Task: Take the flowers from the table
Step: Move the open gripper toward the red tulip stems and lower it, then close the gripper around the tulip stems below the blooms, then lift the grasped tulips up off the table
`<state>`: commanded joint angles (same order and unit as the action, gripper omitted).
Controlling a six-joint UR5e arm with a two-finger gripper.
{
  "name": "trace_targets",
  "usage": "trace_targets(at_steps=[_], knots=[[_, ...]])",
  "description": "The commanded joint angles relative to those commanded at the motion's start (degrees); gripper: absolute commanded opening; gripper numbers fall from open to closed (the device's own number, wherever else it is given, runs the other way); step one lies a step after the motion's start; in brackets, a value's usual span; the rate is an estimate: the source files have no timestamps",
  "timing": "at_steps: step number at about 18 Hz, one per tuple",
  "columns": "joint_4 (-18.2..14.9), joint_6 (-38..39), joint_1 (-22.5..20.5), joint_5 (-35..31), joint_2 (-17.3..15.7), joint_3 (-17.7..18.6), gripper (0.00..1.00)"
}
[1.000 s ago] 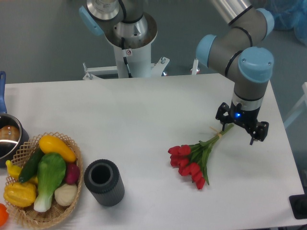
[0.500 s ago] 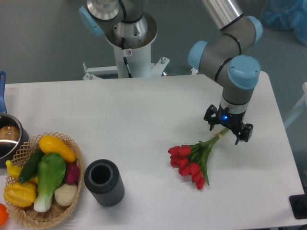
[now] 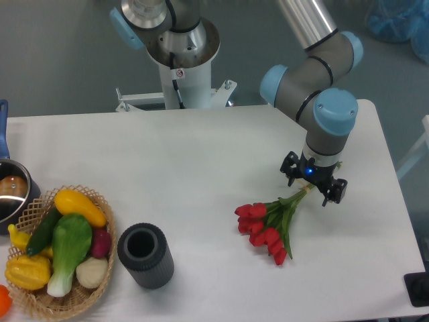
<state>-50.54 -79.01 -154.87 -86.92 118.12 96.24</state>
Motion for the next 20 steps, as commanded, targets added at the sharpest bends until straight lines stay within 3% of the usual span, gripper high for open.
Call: trace_targets(at_steps=[5, 14, 15, 17, 18, 20], knots=[[1.1, 0.0, 0.9, 0.3, 1.3, -1.0, 0.93], [1.1, 0.2, 3.2, 1.1, 1.1, 1.8, 0.90], [1.0, 0.2, 3.6, 1.1, 1.1, 2.0, 0.58], [0.9, 0.1, 3.7, 0.9, 1.1, 2.2, 0.14], [1.0, 0.1, 3.7, 0.7, 0.8, 2.2, 0.00], [0.8, 0.1, 3.7, 0.6, 0.4, 2.4, 0.00]])
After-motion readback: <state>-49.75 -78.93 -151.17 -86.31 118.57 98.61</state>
